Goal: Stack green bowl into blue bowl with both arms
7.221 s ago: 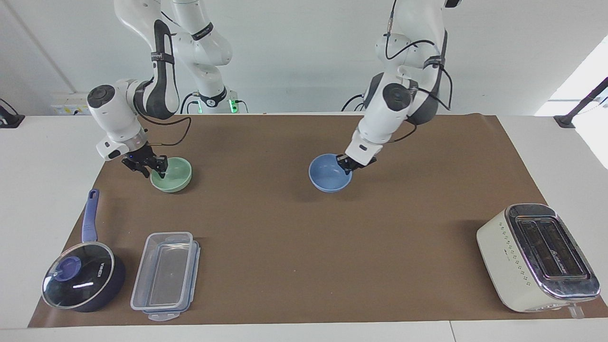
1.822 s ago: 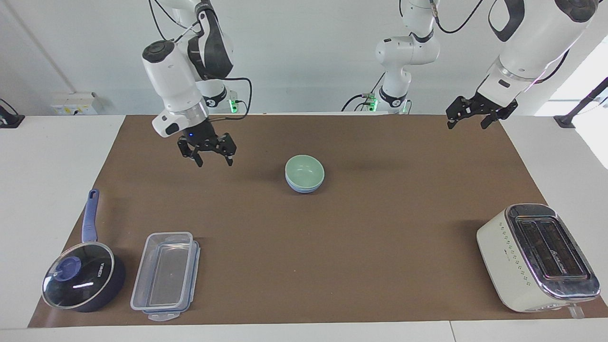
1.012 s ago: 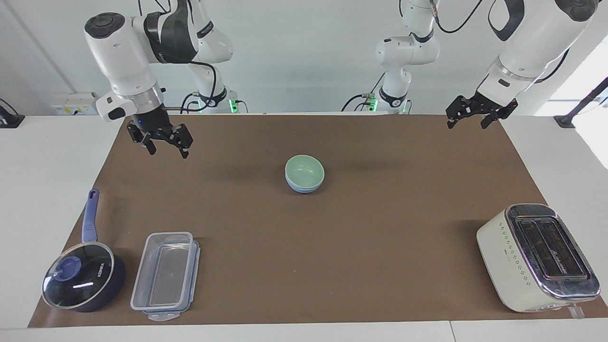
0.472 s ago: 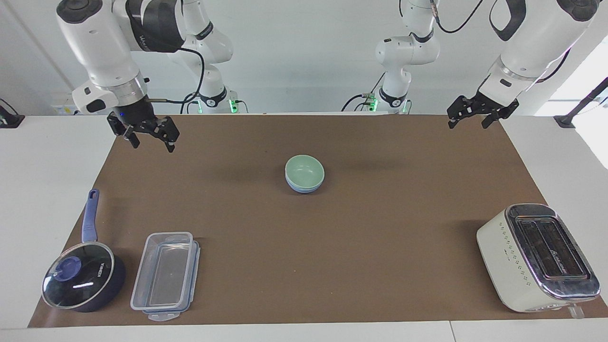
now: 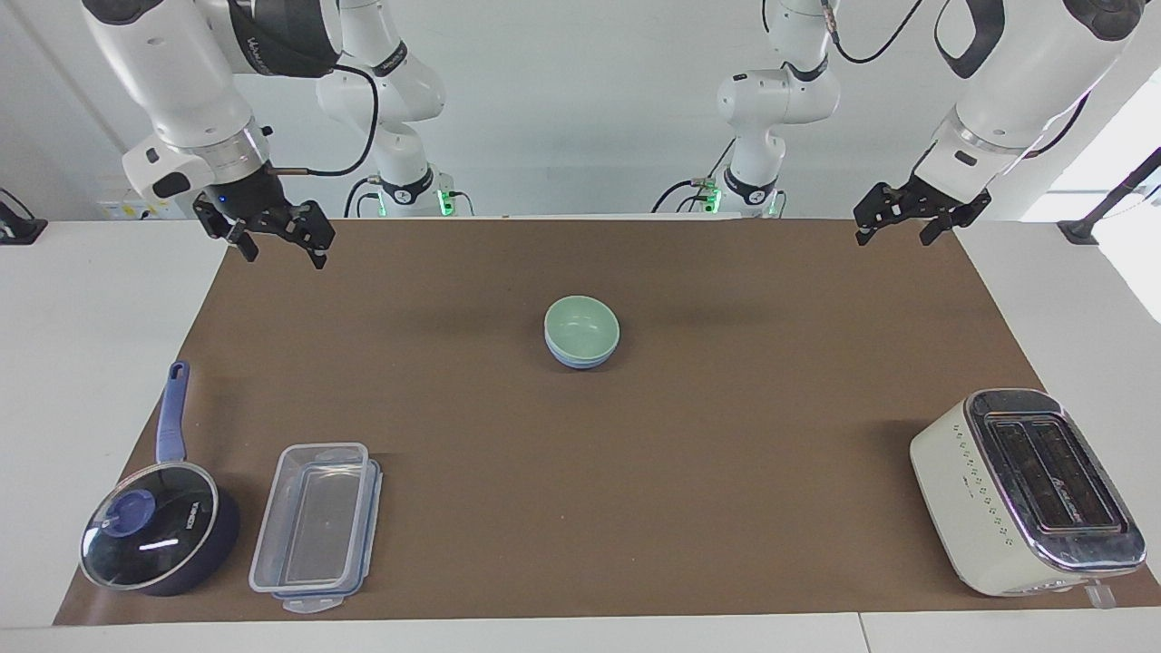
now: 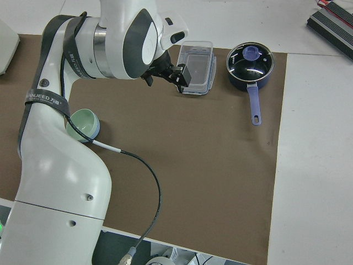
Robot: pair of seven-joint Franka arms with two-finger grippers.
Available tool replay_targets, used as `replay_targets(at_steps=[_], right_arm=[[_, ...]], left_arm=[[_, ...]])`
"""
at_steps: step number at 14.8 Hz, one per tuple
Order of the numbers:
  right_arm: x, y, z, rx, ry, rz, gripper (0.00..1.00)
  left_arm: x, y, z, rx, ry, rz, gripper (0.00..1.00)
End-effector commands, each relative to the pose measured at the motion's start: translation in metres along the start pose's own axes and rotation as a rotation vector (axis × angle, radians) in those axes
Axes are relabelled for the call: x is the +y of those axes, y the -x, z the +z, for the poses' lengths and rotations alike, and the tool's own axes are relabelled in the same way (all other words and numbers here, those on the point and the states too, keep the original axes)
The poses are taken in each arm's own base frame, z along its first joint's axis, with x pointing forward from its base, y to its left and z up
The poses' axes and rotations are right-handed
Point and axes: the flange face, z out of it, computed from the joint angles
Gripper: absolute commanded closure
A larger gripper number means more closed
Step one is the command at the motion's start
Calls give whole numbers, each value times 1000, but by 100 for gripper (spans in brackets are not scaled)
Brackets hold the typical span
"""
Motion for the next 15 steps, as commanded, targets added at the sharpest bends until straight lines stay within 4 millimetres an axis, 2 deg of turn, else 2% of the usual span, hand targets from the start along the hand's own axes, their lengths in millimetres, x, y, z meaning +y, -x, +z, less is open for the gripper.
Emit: replay_targets(at_steps=[1, 15], right_arm=[[5, -2, 1, -12, 11, -8, 0], [-6, 4, -1, -25, -4, -15, 0]], left_arm=[[-3, 8, -1, 4, -24, -7, 0], [-2, 7, -1, 5, -24, -5, 0]])
